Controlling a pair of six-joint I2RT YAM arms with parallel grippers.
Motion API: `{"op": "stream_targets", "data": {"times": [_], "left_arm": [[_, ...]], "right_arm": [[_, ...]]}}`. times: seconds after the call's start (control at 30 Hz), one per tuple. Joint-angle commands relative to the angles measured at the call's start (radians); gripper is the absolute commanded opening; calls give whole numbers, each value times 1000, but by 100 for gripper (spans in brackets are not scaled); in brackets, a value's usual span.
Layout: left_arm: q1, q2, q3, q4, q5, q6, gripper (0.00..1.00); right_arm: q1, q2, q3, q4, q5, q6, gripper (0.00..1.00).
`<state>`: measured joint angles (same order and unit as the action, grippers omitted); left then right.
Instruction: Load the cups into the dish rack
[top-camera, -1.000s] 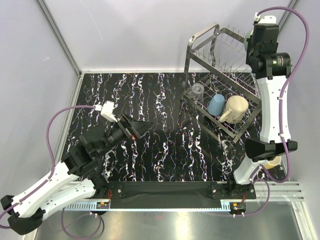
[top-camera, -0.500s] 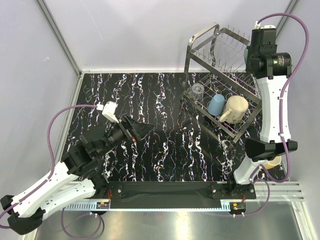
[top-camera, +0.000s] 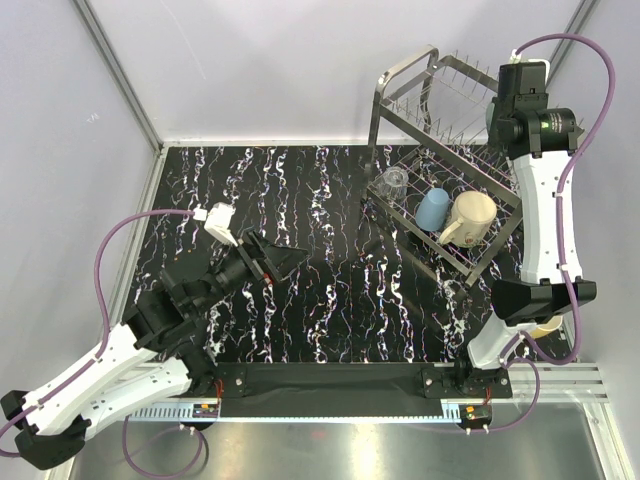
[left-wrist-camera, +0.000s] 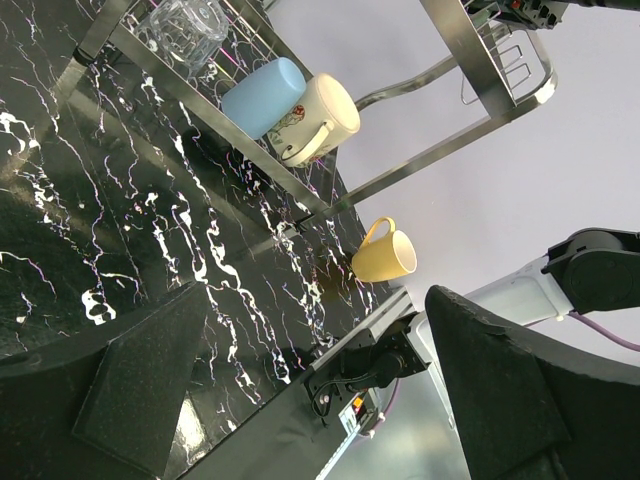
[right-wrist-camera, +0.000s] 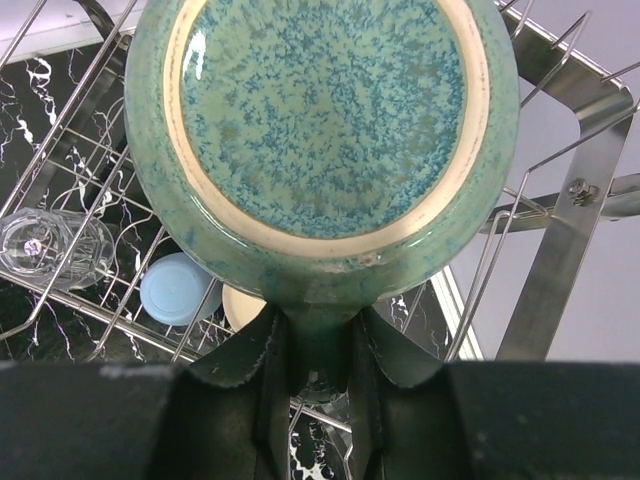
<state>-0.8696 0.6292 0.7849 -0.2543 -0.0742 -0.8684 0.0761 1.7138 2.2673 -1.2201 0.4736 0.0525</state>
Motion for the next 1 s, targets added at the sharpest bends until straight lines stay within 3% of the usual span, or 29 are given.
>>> {"op": "stream_targets", "data": {"times": [0.0, 0.23, 0.47, 0.73, 0.97], "left_arm": [[-3, -13, 10, 9, 19, 6, 97], [-3, -17, 5, 7, 16, 6, 97], [-3, -14, 2, 9, 17, 2, 97], [-3, -16, 2, 13, 22, 0, 96], [-3, -14, -9, 16, 43, 0, 96]], "right_arm": [[-1, -42, 11, 107, 33, 30, 11], [-1, -65, 17, 96, 39, 37, 47], [-1, -53, 67, 50, 33, 30, 66], [1, -91, 176, 11, 74, 84, 69], [-1, -247, 132, 27, 197, 182, 63]]}}
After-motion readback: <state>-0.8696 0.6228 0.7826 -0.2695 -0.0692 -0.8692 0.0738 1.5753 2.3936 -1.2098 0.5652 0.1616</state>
